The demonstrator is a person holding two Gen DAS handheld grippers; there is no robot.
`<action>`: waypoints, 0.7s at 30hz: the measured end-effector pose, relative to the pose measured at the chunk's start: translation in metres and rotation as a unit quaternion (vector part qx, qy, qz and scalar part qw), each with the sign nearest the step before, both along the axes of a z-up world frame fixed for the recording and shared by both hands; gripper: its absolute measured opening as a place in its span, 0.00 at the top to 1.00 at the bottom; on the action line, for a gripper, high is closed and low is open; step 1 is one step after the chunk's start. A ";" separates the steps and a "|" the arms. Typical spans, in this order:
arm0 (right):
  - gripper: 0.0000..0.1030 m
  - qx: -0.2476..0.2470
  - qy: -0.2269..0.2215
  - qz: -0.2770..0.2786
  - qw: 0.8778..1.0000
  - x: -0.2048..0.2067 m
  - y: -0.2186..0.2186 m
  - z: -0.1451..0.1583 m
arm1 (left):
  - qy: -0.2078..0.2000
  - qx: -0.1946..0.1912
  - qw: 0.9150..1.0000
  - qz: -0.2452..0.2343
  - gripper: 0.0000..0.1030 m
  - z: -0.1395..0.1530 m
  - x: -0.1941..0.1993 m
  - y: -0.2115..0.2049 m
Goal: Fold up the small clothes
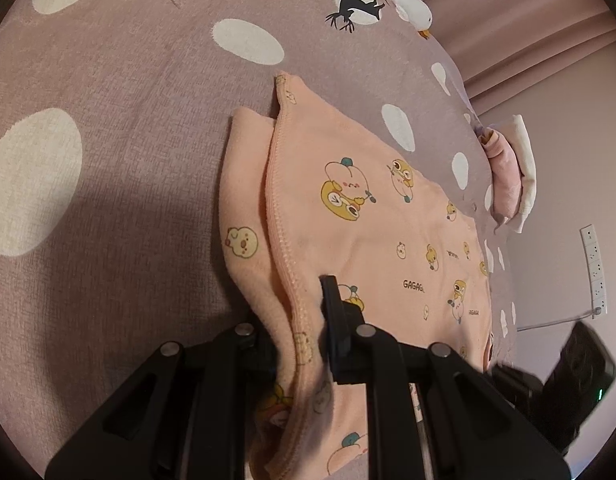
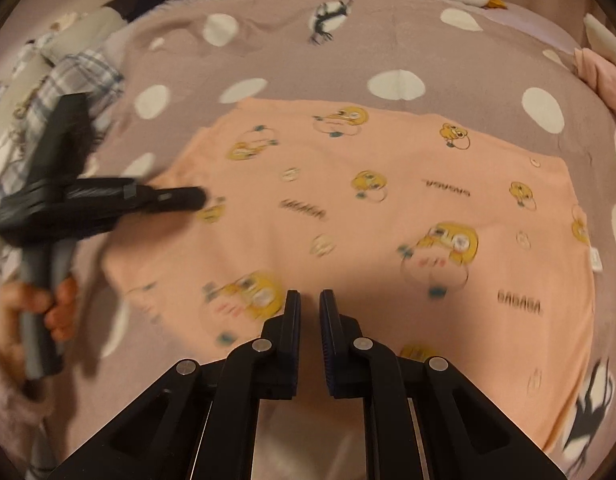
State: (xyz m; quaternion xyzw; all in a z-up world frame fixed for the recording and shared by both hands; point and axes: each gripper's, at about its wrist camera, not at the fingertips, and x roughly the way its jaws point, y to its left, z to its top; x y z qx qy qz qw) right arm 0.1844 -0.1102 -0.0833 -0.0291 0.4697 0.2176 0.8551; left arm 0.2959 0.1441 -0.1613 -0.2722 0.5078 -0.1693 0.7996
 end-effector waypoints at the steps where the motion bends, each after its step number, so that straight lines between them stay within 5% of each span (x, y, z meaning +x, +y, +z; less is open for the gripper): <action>1: 0.87 -0.003 0.000 0.005 1.000 -0.006 0.002 -0.002 | 0.001 0.000 1.000 0.001 0.84 0.000 0.000 0.000; 4: 0.87 -0.018 0.019 0.014 1.000 -0.011 0.008 -0.021 | 0.004 0.004 1.000 0.005 0.84 0.001 0.000 -0.001; 10: 0.87 0.039 0.030 0.003 0.999 -0.008 -0.004 -0.016 | 0.003 0.028 1.000 0.011 0.88 0.012 -0.003 -0.008; 21: 0.87 0.134 0.023 -0.078 0.988 0.001 -0.055 -0.004 | -0.068 0.059 0.995 -0.040 0.87 0.077 -0.014 -0.067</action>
